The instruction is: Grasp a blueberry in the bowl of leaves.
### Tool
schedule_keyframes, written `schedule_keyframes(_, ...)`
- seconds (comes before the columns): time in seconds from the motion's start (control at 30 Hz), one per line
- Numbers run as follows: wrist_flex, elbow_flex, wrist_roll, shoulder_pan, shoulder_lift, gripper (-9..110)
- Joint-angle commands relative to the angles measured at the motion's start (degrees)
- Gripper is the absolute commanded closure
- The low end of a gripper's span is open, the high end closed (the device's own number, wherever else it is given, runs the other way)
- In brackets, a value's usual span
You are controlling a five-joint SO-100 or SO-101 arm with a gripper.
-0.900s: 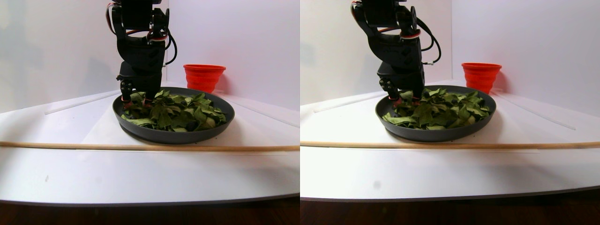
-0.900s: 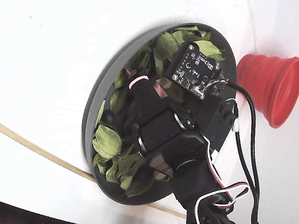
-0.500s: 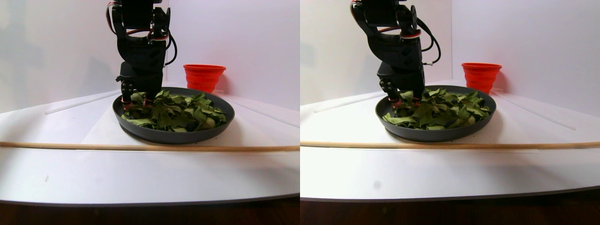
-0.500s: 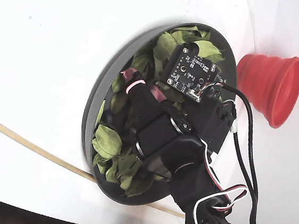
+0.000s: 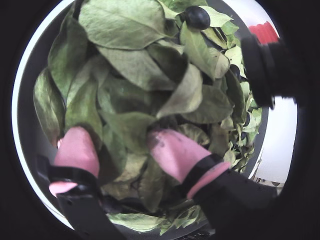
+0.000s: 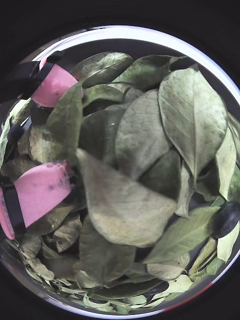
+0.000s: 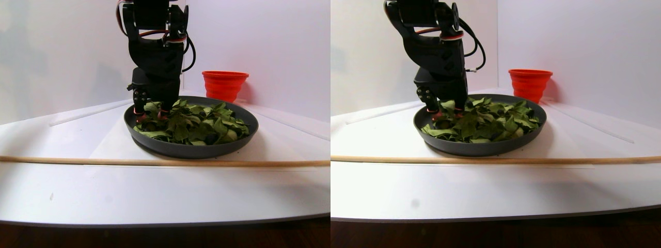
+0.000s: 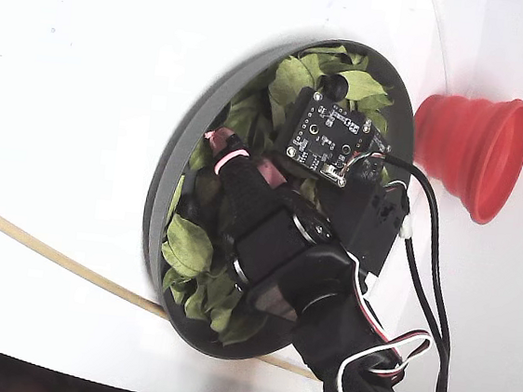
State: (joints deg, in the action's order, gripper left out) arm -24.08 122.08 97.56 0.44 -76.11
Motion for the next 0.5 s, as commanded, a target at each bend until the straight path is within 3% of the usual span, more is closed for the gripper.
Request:
schedule_keyframes(0.0, 0.9, 0.2, 0.3, 0.4, -5.5, 81)
schedule_keyframes(0.47, 2.1, 0.4, 1.5, 0.9, -9.3, 81)
